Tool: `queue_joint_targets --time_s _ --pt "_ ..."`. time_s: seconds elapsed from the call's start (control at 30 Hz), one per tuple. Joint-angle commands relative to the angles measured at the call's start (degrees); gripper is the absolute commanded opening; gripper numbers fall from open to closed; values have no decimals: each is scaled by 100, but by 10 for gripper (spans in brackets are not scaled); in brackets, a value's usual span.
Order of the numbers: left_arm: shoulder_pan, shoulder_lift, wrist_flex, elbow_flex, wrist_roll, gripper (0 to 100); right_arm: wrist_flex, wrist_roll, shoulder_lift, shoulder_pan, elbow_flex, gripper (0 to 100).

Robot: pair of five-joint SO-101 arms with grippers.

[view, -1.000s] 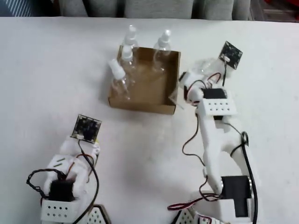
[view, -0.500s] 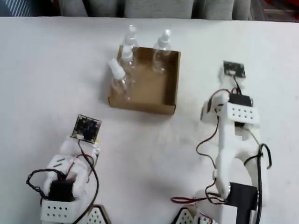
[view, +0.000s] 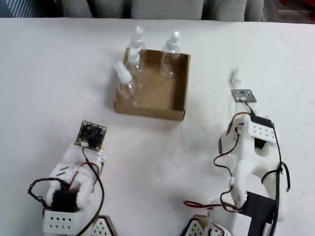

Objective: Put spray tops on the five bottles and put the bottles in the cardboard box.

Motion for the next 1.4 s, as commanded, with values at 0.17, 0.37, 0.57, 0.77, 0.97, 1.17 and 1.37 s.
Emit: queue_joint_targets --time_s 0.17,0.37,0.57,0.77,0.97,1.17,1.37 --pt "-31 -31 -18 -9 -35 23 426 202 -242 48 -185 275" --pt "-31 -31 9 -9 -35 23 1578 202 -242 84 -1222 278" --pt "-31 -31 18 -9 -44 23 2475 193 -242 66 -2092 279" --pt "-31 -31 18 -9 -44 23 3064 193 -549 101 -2066 276" --pt "-31 -31 18 -9 -44 23 3196 211 -2316 321 -1073 276" --pt "-31 -31 18 -9 -44 23 2800 440 -2967 330 -360 257" --pt "-4 -31 18 -9 -44 23 1912 413 -2044 303 -229 193"
